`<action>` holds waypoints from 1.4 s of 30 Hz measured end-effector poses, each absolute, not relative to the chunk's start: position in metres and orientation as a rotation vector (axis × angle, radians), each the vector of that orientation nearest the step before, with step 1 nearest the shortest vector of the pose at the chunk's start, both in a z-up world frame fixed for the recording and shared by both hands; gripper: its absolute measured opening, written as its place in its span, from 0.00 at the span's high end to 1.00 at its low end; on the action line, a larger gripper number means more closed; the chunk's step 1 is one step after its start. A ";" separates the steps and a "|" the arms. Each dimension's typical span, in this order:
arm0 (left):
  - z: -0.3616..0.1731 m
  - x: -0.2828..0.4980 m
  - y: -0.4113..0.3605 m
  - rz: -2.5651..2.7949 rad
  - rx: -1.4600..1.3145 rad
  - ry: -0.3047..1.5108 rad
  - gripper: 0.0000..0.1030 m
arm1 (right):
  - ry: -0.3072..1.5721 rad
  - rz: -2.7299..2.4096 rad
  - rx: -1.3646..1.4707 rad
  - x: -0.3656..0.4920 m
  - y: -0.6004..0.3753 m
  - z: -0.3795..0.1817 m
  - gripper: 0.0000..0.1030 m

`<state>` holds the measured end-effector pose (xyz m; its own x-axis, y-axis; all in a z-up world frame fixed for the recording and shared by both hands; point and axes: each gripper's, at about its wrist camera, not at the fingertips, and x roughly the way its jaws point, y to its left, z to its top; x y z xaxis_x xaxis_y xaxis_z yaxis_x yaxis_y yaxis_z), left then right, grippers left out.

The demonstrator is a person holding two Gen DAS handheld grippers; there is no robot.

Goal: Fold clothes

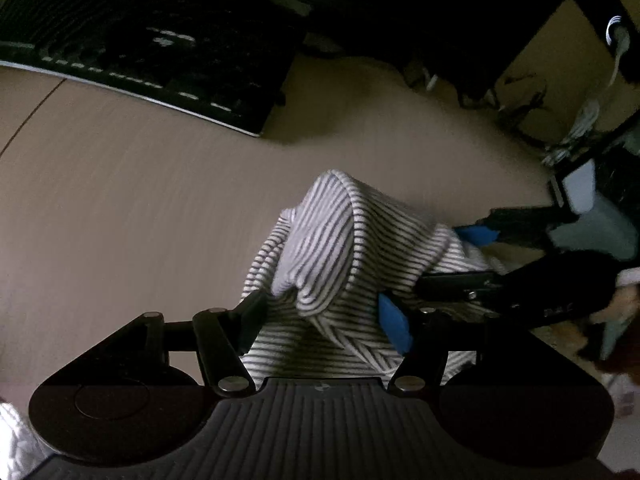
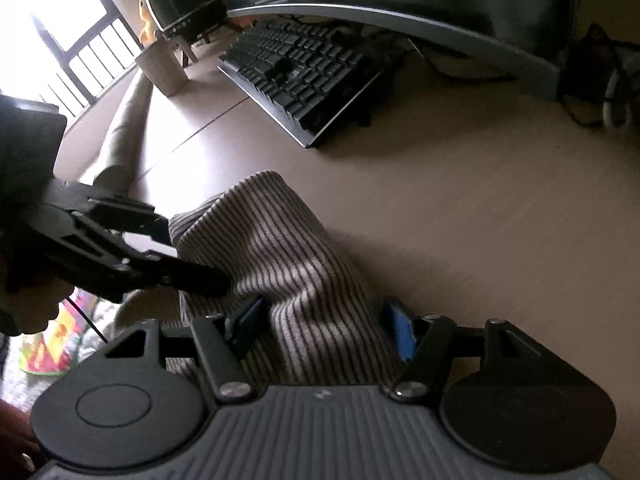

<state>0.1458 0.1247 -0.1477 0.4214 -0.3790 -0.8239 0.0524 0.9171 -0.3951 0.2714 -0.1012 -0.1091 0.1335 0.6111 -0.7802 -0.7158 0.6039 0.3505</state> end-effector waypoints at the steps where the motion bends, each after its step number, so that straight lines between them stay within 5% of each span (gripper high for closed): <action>1: -0.144 0.146 0.131 -0.281 -0.346 1.106 0.31 | 1.058 0.961 -0.123 0.269 -0.099 -0.109 0.38; 3: -0.134 0.152 0.145 -0.273 -0.358 1.096 0.29 | 1.029 0.949 -0.146 0.262 -0.092 -0.110 0.46; 6: -0.121 0.161 0.160 -0.279 -0.370 1.089 0.26 | 0.962 0.935 -0.181 0.241 -0.080 -0.105 0.71; 9: -0.108 0.170 0.166 -0.317 -0.348 1.074 0.22 | 0.864 0.890 -0.263 0.217 -0.065 -0.098 0.77; 19: -0.079 0.188 0.159 -0.415 -0.366 1.017 0.12 | 0.492 0.620 -0.634 0.221 -0.062 -0.052 0.79; 33: -0.110 0.272 0.111 -0.466 -0.403 1.204 0.12 | 0.429 0.478 -0.740 0.175 -0.013 -0.106 0.79; 37: -0.127 0.287 0.084 -0.445 -0.291 1.227 0.32 | 0.456 0.478 -0.658 0.169 -0.025 -0.103 0.78; 42: -0.126 0.271 0.069 -0.471 -0.188 1.178 0.42 | 0.611 0.471 -0.346 0.173 -0.065 -0.079 0.75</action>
<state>0.2711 0.0689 -0.1265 0.2997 -0.4487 -0.8419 0.2559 0.8880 -0.3821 0.1734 -0.0647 -0.0791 0.7194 0.3176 -0.6177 -0.5167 0.8391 -0.1703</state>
